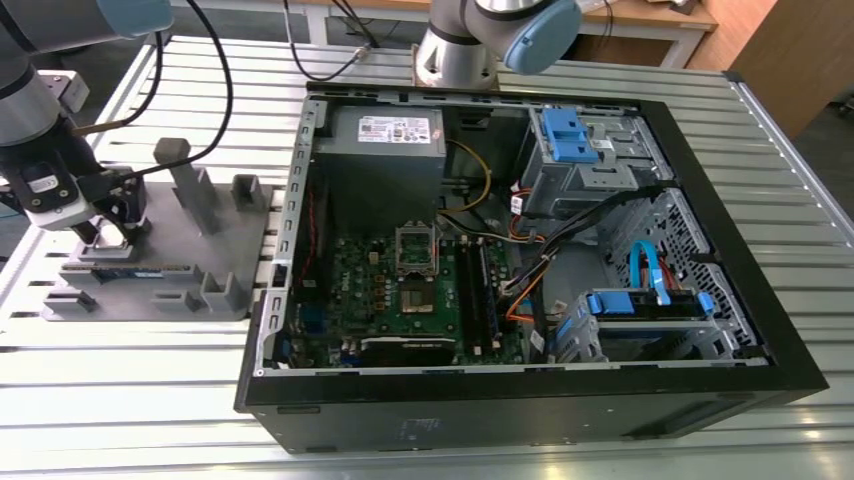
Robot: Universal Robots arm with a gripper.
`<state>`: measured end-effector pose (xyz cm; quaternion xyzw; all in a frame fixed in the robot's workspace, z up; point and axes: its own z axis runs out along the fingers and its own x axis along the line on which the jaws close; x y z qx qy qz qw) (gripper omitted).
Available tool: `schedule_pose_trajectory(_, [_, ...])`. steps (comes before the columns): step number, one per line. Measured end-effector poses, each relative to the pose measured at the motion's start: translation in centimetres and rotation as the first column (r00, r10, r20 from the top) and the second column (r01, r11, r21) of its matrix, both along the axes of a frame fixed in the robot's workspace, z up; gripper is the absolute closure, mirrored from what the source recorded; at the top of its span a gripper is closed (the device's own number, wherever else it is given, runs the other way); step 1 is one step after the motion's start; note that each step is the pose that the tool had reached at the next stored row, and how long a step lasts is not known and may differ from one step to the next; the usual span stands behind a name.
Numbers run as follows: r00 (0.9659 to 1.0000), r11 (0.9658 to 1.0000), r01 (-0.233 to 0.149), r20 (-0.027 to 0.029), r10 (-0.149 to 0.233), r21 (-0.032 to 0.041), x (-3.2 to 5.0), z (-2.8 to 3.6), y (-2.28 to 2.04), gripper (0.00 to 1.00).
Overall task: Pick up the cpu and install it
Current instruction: 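Pick up the cpu and move it towards the insertion slot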
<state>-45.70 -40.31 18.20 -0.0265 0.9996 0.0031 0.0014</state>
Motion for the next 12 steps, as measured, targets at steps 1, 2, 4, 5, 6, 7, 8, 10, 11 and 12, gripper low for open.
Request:
schedule_pose_trajectory(1, [1.0, 1.0, 0.0, 0.0, 0.0, 0.0, 0.0, 0.0, 0.0, 0.46])
schedule_pose_trajectory(2, [1.0, 1.0, 0.0, 0.0, 0.0, 0.0, 0.0, 0.0, 0.0, 0.46])
schedule_pose_trajectory(4, [1.0, 1.0, 0.0, 0.0018, 0.0, 0.0, -0.01, -0.01, 0.0, 0.46])
schedule_pose_trajectory(5, [1.0, 1.0, 0.0, 0.0033, 0.0, 0.0001, -0.01, -0.01, 0.0, 0.46])
schedule_pose_trajectory(6, [1.0, 1.0, 0.0, 0.0044, 0.0, 0.0002, -0.01, -0.02, 0.0, 0.46])
schedule_pose_trajectory(7, [1.0, 1.0, 0.0, 0.0055, 0.0, 0.0001, -0.01, -0.02, 0.0, 0.46])
schedule_pose_trajectory(8, [1.0, 1.0, 0.0, 0.006, 0.0, 0.0002, -0.01, -0.01, 0.0, 0.46])
schedule_pose_trajectory(10, [1.0, 1.0, 0.0, 0.0061, 0.0, 0.0001, -0.01, -0.01, 0.0, 0.46])
schedule_pose_trajectory(11, [1.0, 1.0, 0.0, 0.0062, 0.0, 0.0001, -0.01, -0.01, 0.0, 0.46])
schedule_pose_trajectory(12, [1.0, 1.0, 0.0, 0.0063, 0.0, 0.0002, -0.01, 0.0, 0.0, 0.46])
